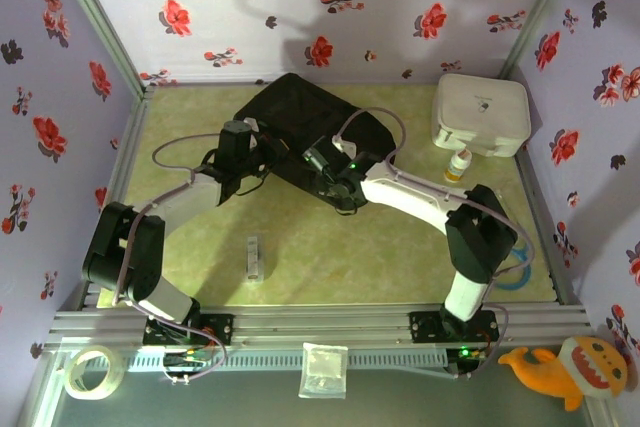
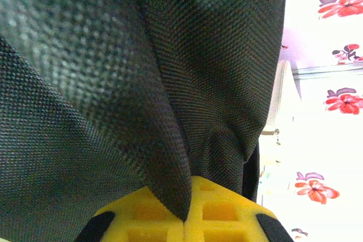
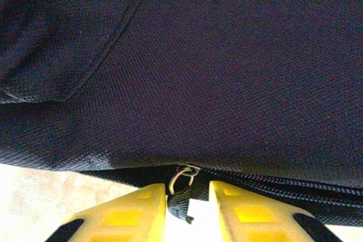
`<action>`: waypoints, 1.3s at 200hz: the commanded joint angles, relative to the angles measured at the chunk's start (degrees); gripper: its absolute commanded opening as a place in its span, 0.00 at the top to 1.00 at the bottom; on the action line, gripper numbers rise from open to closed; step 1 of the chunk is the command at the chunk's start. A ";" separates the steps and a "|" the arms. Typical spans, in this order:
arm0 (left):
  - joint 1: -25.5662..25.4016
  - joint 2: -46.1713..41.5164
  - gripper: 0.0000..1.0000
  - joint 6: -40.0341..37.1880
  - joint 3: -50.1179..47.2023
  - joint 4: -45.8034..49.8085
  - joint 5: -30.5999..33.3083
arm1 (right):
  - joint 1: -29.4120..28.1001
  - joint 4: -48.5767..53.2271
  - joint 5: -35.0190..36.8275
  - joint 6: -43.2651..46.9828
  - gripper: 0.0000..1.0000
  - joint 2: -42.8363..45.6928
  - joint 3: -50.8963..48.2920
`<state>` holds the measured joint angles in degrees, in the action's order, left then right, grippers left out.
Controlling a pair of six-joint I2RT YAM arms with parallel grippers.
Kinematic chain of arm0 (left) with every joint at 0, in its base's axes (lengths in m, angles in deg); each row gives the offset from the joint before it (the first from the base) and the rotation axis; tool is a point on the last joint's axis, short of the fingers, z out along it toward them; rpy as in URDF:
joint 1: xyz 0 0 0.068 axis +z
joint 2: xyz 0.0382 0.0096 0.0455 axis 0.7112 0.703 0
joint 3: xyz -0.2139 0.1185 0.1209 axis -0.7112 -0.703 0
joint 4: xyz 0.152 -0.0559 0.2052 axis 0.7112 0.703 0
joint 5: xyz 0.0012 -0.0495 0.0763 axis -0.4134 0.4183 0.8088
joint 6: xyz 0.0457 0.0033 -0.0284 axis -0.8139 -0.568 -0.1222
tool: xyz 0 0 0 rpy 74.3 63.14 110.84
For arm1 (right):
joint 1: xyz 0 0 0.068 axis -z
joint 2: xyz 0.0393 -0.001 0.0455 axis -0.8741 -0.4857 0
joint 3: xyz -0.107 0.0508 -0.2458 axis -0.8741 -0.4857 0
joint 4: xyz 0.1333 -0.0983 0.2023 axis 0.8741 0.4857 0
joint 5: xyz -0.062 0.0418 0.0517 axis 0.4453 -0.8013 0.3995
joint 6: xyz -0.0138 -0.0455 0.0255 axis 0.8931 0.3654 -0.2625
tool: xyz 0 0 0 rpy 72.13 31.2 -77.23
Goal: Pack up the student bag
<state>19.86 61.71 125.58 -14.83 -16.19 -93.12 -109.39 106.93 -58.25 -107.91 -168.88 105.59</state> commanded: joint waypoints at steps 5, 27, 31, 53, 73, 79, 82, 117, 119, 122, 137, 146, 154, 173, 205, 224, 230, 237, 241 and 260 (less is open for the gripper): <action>-0.47 -1.05 1.00 -1.93 3.04 -3.35 -3.13 | -0.49 2.95 3.08 1.05 0.79 -1.20 1.40; -0.31 -0.99 1.00 -2.39 3.13 -3.02 -3.14 | -0.49 3.18 3.67 1.66 0.86 -0.76 0.76; -0.27 -0.91 1.00 -2.50 3.13 -2.91 -3.12 | -0.46 3.03 3.69 1.80 0.88 -0.44 0.48; 0.66 -0.90 1.00 -3.12 2.87 -2.49 -2.91 | -0.44 2.93 6.62 2.24 0.90 1.73 -2.06; 1.68 -0.90 1.00 -4.07 2.52 -1.52 -2.65 | -0.10 4.98 9.36 1.94 0.91 4.18 -4.35; 1.90 -0.84 1.00 -4.26 2.31 -1.28 -2.63 | 0.16 5.34 9.88 1.94 0.91 4.98 -5.38; 2.09 -0.88 1.00 -4.30 2.22 -1.21 -2.56 | 0.27 5.51 10.16 1.87 0.91 5.42 -5.91; 2.90 -1.11 1.00 -4.83 1.37 -0.60 -2.58 | 2.08 5.15 9.51 2.50 0.91 9.19 -11.04; 2.91 -1.08 1.00 -4.83 1.37 -0.56 -2.60 | 2.12 4.90 9.28 2.78 0.91 9.29 -11.13; 2.97 -1.16 1.00 -4.91 1.37 -0.52 -2.64 | 2.15 4.47 8.85 3.14 0.91 9.32 -11.23; 2.89 -1.08 1.00 -4.71 1.54 -0.50 -2.67 | 2.26 2.38 5.65 5.64 0.89 8.81 -10.81; 2.95 -1.21 1.00 -4.66 1.63 -0.51 -2.78 | 2.22 1.70 4.43 6.66 0.88 8.06 -10.21; 2.97 -1.21 1.00 -4.62 1.81 -0.49 -2.86 | 2.23 1.00 2.39 7.58 0.87 7.33 -9.67; 2.87 -1.40 1.00 -4.57 1.90 -0.42 -3.03 | 2.25 0.91 1.51 8.31 0.83 5.66 -8.52; 2.81 -1.72 1.00 -4.48 1.81 -0.25 -3.20 | 2.26 0.89 2.39 9.14 0.79 4.67 -7.59; 2.88 -1.62 1.00 -4.48 1.81 -0.24 -3.25 | 2.22 1.14 3.12 9.41 0.76 4.03 -7.08; 2.86 -1.67 1.00 -4.48 1.81 -0.25 -3.26 | 2.29 1.37 3.31 9.54 0.75 3.74 -6.84; 2.87 -1.61 1.00 -4.40 1.82 -0.25 -3.25 | 2.27 1.74 3.66 9.58 0.74 3.40 -6.55; 2.81 -1.61 1.00 -4.41 1.81 -0.25 -3.19 | 2.28 2.10 3.69 9.58 0.73 3.23 -6.34; 2.81 -1.59 1.00 -4.64 1.90 -0.17 -3.24 | 2.27 3.28 6.62 9.50 0.74 2.54 -5.83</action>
<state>22.37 61.71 122.58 -14.83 -13.57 -94.78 -107.31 108.76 -55.39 -99.30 -164.92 97.57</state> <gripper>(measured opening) 0.043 0.268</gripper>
